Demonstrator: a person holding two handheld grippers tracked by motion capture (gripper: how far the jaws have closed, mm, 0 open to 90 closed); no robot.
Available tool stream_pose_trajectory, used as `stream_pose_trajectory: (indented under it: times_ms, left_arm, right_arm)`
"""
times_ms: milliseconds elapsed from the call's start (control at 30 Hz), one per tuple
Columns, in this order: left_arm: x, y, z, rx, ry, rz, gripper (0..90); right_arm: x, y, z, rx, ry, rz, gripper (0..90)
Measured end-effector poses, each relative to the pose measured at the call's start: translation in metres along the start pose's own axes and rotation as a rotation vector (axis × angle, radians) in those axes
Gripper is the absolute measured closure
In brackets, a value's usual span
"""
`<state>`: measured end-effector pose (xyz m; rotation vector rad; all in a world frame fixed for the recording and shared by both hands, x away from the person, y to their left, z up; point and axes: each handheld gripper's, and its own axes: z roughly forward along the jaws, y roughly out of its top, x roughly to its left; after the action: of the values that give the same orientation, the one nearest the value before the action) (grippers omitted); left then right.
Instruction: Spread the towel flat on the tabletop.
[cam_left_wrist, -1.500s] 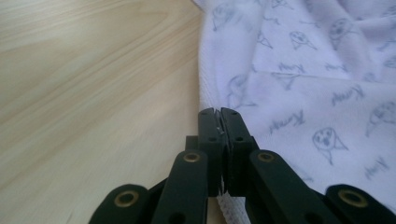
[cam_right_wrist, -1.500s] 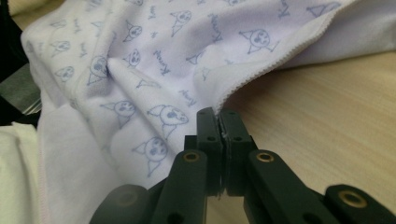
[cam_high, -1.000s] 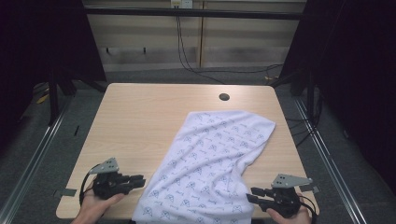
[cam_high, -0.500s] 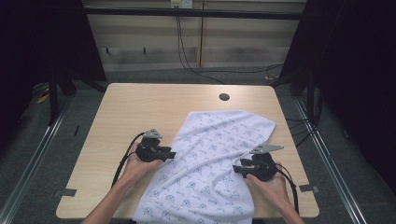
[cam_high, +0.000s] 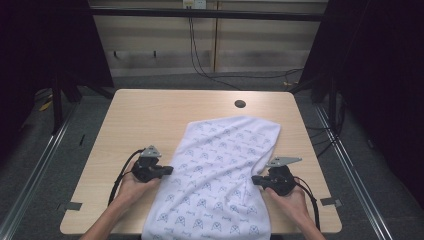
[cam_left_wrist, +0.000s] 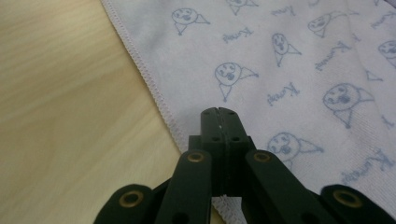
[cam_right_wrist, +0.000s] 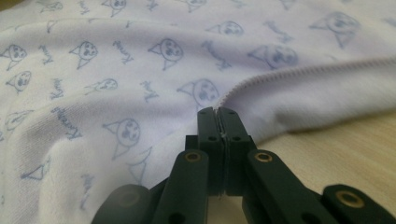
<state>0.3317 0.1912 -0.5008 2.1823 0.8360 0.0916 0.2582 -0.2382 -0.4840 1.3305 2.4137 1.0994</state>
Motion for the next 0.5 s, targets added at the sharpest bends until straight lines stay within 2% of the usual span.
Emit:
stream_pose_trajectory:
  times_ms: [167, 300, 367, 433, 500]
  left_arm:
    - [-0.008, -0.028, -0.025, -0.003, -0.044, -0.043, 90.0]
    - [-0.025, -0.043, -0.038, 0.021, -0.091, -0.02, 90.0]
    - [-0.034, -0.05, -0.041, 0.032, -0.139, -0.025, 90.0]
    - [-0.043, -0.051, -0.042, 0.039, -0.18, -0.008, 87.0]
    - [-0.049, -0.049, -0.042, 0.032, -0.194, 0.003, 83.9]
  right_arm:
    - [0.002, -0.008, -0.012, 0.001, -0.001, -0.016, 89.8]
    - [0.005, -0.022, -0.028, 0.017, -0.018, -0.011, 89.8]
    - [0.005, -0.034, -0.038, 0.025, -0.026, -0.01, 89.8]
    - [0.005, -0.044, -0.048, 0.042, -0.039, -0.001, 89.7]
    - [0.005, -0.051, -0.056, 0.051, -0.032, 0.011, 89.1]
